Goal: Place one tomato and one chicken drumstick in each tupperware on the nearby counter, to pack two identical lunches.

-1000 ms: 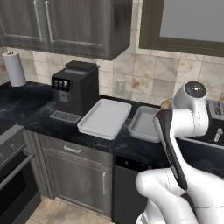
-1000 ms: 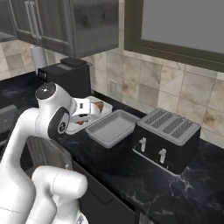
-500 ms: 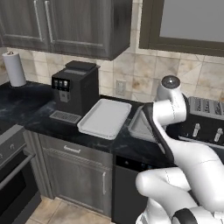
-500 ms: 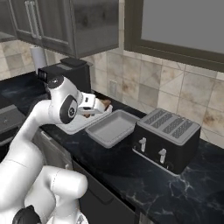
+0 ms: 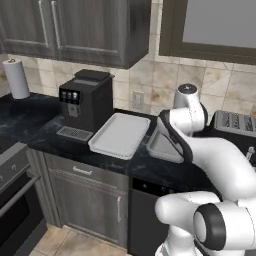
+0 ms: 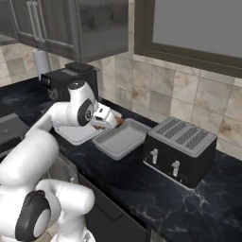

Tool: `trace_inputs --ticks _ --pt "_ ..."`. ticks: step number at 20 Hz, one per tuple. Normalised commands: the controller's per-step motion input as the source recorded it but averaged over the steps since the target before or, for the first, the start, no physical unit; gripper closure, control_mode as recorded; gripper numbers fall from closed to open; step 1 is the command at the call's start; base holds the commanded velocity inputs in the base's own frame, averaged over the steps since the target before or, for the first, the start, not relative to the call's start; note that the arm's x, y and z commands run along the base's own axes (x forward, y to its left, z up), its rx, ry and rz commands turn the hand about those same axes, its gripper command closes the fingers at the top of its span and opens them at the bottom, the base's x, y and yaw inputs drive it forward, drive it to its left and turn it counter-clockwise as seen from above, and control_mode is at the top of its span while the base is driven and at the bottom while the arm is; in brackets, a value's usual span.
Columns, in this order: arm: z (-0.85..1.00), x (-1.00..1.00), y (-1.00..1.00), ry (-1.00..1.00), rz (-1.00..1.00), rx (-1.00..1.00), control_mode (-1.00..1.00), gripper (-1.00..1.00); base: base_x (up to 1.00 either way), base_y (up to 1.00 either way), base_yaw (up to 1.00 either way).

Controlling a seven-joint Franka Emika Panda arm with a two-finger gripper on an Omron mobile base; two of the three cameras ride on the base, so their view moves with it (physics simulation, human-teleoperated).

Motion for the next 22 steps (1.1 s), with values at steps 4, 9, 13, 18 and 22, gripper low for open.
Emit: trace_inputs --ticks 4,9,13,18,22 --pt "-0.48 0.33 -0.02 0.00 -0.09 0.09 -1.00 1.00 0.00 0.00 0.00" --pt "-0.34 0.45 0.00 0.00 -0.01 0.02 -1.00 1.00 0.00 0.00 0.00" --pt "-0.28 0.50 0.00 0.00 0.00 0.01 -1.00 1.00 0.00 0.00 0.00" --pt "-0.38 0.35 -0.01 0.00 -0.01 0.01 -1.00 1.00 0.00 0.00 0.00" --pt "-0.39 0.27 -0.01 0.01 -0.02 0.01 -1.00 1.00 0.00 0.00 0.00"
